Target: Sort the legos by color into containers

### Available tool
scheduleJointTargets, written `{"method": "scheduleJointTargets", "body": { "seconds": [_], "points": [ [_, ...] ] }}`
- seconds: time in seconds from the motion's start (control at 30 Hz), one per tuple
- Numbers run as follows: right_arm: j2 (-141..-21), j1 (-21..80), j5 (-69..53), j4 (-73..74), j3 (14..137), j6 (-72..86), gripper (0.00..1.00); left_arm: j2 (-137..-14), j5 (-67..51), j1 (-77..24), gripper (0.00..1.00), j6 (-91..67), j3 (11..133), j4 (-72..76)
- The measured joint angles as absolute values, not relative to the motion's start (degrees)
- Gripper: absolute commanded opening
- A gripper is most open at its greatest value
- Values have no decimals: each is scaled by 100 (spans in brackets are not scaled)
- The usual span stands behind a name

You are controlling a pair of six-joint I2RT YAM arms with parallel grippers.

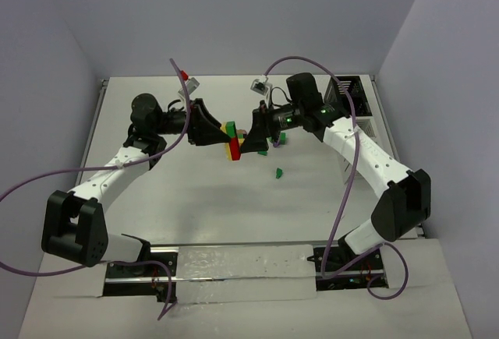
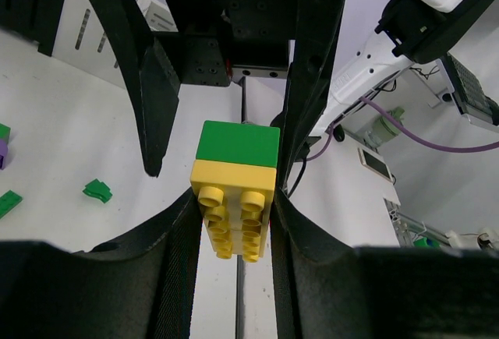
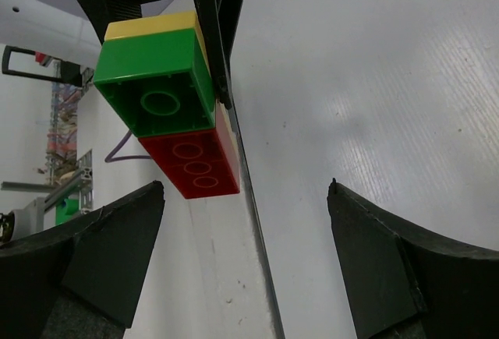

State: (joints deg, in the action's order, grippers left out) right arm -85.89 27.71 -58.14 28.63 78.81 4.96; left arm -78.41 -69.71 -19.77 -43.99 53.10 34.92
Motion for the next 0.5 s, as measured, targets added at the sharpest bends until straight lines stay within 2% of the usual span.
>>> {"method": "scheduleJointTargets", "body": {
  "seconds": [0.27,0.33,0.43,0.5],
  "points": [
    [-8719,2965,-5809,2762,8082,556,87,-7841,-6971,-1977,0,-4436,5306,3516],
    [-8747,3007,-5811,2742,8155,553,82,-7841,-6971,-1977,0,-4434,5306,3516],
    [-8774,3059,-5806,2707,8208,553,68,-7841,-6969,-1982,0,-4434,5306,3515],
    [-8799,3079,-5804,2694,8230,556,64,-7841,-6969,-1986,0,-4431,5306,3514]
  ]
}}
